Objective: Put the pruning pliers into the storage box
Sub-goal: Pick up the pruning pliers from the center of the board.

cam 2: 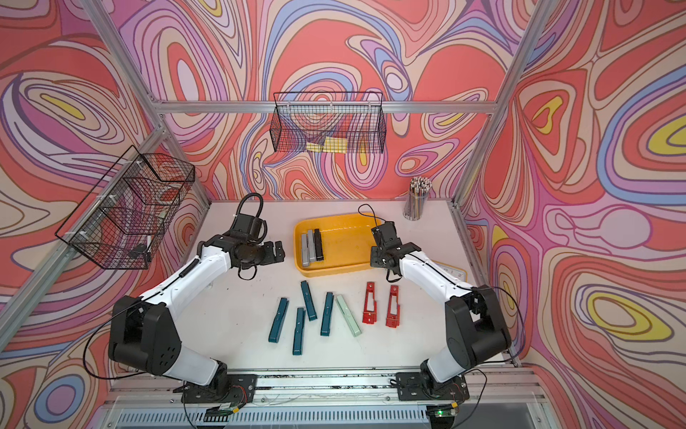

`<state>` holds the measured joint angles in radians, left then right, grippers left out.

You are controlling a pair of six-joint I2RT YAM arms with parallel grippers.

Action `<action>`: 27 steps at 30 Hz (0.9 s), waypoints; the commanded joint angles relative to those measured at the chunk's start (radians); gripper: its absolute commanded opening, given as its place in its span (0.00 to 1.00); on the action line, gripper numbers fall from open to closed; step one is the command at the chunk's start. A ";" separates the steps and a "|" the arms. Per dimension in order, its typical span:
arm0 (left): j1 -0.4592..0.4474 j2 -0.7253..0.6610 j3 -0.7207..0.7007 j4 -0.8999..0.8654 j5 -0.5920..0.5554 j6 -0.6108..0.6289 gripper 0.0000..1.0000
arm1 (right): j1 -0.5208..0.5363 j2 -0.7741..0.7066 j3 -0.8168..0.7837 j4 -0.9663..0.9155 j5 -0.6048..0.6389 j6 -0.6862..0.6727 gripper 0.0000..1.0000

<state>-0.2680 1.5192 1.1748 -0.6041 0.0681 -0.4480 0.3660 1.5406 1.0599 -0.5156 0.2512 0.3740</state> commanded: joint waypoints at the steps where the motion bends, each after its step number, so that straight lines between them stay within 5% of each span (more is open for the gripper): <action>1: 0.004 -0.022 -0.006 -0.016 0.009 0.011 0.99 | -0.019 -0.033 -0.047 0.027 0.006 0.025 0.68; 27: 0.005 0.026 0.026 -0.033 -0.011 0.020 0.99 | -0.086 0.043 -0.195 0.208 -0.106 0.014 0.56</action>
<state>-0.2680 1.5269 1.1767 -0.6044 0.0696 -0.4438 0.2928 1.5593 0.8822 -0.3489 0.1635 0.3897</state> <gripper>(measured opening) 0.992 0.562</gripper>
